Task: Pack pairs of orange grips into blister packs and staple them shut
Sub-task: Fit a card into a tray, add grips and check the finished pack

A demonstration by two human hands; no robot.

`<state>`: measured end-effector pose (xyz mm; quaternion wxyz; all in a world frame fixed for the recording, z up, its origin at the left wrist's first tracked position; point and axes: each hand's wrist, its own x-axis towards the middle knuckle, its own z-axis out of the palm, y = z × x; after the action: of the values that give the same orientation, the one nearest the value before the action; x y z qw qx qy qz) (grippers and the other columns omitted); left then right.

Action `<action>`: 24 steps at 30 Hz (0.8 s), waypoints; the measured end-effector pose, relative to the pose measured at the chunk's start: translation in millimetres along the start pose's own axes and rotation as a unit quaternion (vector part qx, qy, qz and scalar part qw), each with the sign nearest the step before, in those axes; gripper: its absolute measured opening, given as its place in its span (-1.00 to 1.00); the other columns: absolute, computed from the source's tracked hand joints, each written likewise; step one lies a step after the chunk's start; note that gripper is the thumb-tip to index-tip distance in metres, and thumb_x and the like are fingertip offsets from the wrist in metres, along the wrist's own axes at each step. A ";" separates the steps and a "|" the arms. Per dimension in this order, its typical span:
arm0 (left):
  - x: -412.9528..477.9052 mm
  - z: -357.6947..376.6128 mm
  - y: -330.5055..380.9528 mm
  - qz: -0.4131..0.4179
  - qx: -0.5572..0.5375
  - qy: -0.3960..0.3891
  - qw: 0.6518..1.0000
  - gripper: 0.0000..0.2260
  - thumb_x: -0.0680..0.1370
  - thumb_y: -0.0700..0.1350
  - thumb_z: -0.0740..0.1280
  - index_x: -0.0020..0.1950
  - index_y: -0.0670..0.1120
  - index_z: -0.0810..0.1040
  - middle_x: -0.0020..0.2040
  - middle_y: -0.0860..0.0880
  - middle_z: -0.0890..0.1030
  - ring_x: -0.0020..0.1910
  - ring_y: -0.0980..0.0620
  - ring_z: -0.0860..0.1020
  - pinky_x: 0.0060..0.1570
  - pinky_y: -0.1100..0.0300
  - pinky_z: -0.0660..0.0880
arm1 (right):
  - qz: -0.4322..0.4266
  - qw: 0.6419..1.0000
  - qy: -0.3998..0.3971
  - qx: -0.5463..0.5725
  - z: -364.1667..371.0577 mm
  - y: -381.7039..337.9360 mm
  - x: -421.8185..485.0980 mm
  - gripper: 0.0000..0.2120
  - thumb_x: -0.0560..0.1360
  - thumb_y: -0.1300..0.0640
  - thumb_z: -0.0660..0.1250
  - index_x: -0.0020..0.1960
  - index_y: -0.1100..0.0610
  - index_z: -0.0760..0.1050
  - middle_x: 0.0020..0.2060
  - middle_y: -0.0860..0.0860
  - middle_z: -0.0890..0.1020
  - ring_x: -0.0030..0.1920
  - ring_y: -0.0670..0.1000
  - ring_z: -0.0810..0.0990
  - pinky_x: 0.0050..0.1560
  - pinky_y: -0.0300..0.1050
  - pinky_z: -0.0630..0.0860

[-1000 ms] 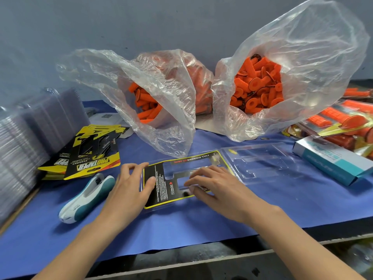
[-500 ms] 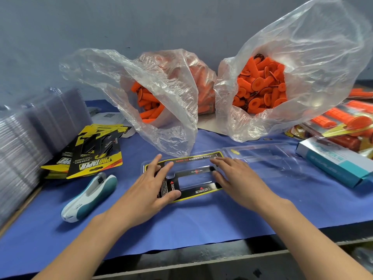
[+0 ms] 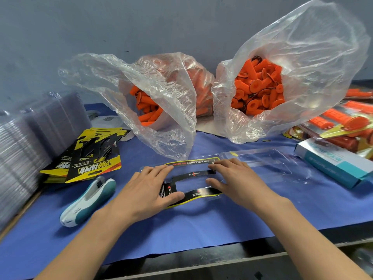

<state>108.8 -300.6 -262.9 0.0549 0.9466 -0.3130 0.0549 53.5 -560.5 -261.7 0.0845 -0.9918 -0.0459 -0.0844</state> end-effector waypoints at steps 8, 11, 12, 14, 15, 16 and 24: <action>4.8 -10.1 -3.7 0.013 -0.044 0.039 0.998 -0.26 0.41 0.58 -0.07 0.50 0.26 0.19 0.48 0.20 0.24 0.43 0.13 0.25 0.32 0.10 0.24 | -0.006 1.000 0.019 0.024 -6.3 5.3 1.4 -0.55 0.62 -0.21 0.12 0.43 -0.03 0.37 0.25 -0.06 0.52 0.35 0.07 0.34 0.37 -0.10 0.26; 4.3 -11.8 -5.4 0.016 -0.059 0.047 0.997 -0.38 0.44 0.55 -0.04 0.43 0.34 0.22 0.42 0.26 0.32 0.37 0.16 0.32 0.22 0.16 0.28 | -0.011 1.000 0.016 0.025 -6.7 4.9 4.3 -0.58 0.63 -0.18 0.13 0.39 -0.02 0.40 0.22 -0.05 0.54 0.31 0.08 0.36 0.33 -0.12 0.26; 3.9 -11.1 -5.7 0.012 -0.063 0.042 0.997 -0.39 0.44 0.55 -0.04 0.43 0.34 0.22 0.44 0.25 0.31 0.39 0.16 0.30 0.24 0.14 0.28 | -0.010 0.999 0.014 0.031 -6.4 5.3 5.2 -0.59 0.63 -0.17 0.14 0.39 -0.02 0.40 0.21 -0.05 0.54 0.31 0.08 0.37 0.32 -0.13 0.26; 3.4 -8.7 -6.6 0.002 -0.063 0.024 0.998 -0.32 0.43 0.55 -0.07 0.46 0.29 0.25 0.49 0.22 0.28 0.44 0.17 0.25 0.32 0.13 0.25 | -0.006 0.999 0.011 0.047 -6.1 7.1 6.2 -0.61 0.64 -0.14 0.15 0.39 -0.02 0.40 0.21 -0.04 0.53 0.31 0.08 0.36 0.32 -0.14 0.24; 2.8 -7.5 -6.8 0.002 -0.061 0.016 0.998 -0.29 0.42 0.56 -0.09 0.46 0.25 0.27 0.48 0.23 0.30 0.44 0.19 0.25 0.34 0.15 0.24 | -0.004 0.998 0.011 0.054 -5.9 8.0 6.3 -0.63 0.64 -0.12 0.16 0.39 -0.01 0.40 0.21 -0.04 0.53 0.31 0.08 0.36 0.31 -0.14 0.24; 2.1 -6.3 -6.8 0.007 -0.056 0.011 0.998 -0.28 0.43 0.55 -0.11 0.46 0.22 0.30 0.46 0.24 0.33 0.43 0.21 0.26 0.33 0.17 0.23 | -0.005 0.998 0.011 0.057 -5.4 8.7 6.3 -0.64 0.64 -0.10 0.16 0.38 -0.01 0.41 0.21 -0.04 0.52 0.31 0.08 0.36 0.32 -0.14 0.24; -3.0 -2.9 -2.4 0.007 -0.003 -0.001 1.000 -0.23 0.42 0.56 -0.16 0.49 0.20 0.28 0.46 0.17 0.30 0.41 0.12 0.27 0.32 0.14 0.22 | -0.033 0.999 0.023 0.027 -3.7 12.3 2.3 -0.69 0.65 -0.03 0.14 0.33 0.02 0.44 0.16 -0.04 0.53 0.28 0.08 0.37 0.31 -0.15 0.27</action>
<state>107.6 -296.5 -260.6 0.0569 0.9443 -0.3197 0.0538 56.4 -573.0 -259.7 0.1094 -0.9849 -0.0791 -0.1082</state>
